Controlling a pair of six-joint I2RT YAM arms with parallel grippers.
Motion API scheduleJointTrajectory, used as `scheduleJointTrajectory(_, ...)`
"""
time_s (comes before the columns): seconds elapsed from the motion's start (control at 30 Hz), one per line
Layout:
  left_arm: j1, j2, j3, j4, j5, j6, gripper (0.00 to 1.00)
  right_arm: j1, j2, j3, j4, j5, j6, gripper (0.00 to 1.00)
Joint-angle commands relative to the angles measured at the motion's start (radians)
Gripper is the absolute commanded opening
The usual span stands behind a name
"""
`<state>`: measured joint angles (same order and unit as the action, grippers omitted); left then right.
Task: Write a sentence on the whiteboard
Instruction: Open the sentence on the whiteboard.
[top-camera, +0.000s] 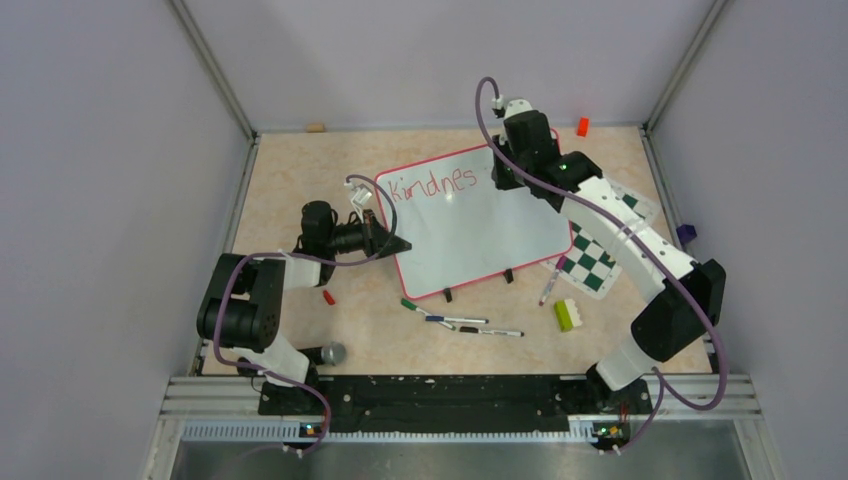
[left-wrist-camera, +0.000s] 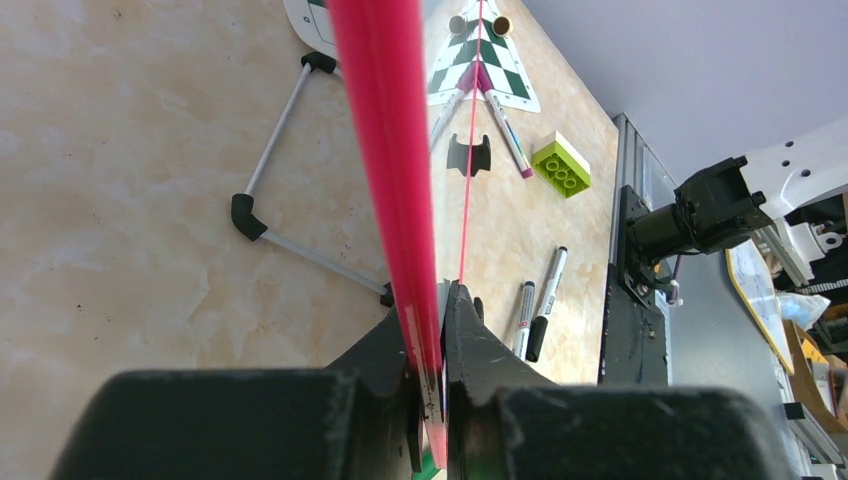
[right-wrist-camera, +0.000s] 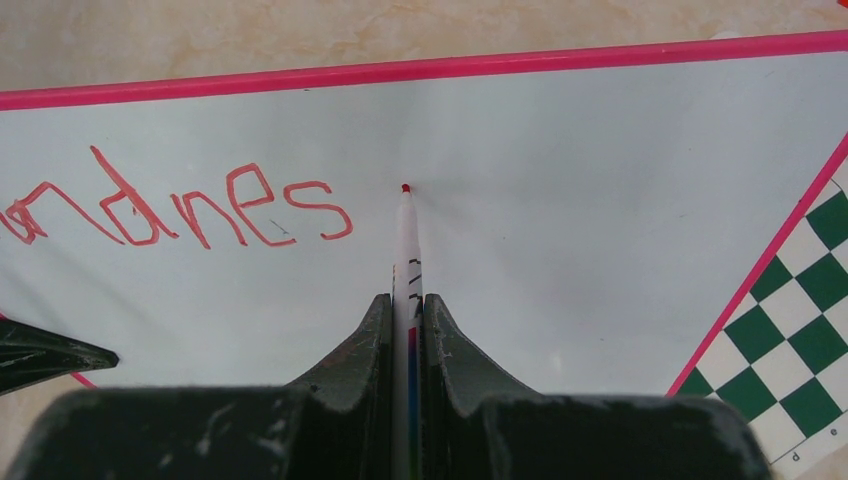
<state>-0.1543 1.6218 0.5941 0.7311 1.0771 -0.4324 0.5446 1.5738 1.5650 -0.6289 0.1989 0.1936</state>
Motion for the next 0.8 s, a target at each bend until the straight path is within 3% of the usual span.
scheduleJointTrajectory(0.0,-0.002,0.043,-0.033,-0.085,-0.191,0.132,0.0,-0.012,0.01,0.031,0.052,0.01,-0.014,0.0)
scheduleJointTrajectory(0.47,-0.002,0.045,-0.032,-0.087,-0.189,0.132,0.0,-0.012,-0.005,0.008,0.08,-0.117,-0.028,0.0)
scheduleJointTrajectory(0.77,-0.002,0.045,-0.032,-0.087,-0.189,0.132,0.0,-0.012,-0.013,-0.013,0.032,-0.121,-0.031,0.0)
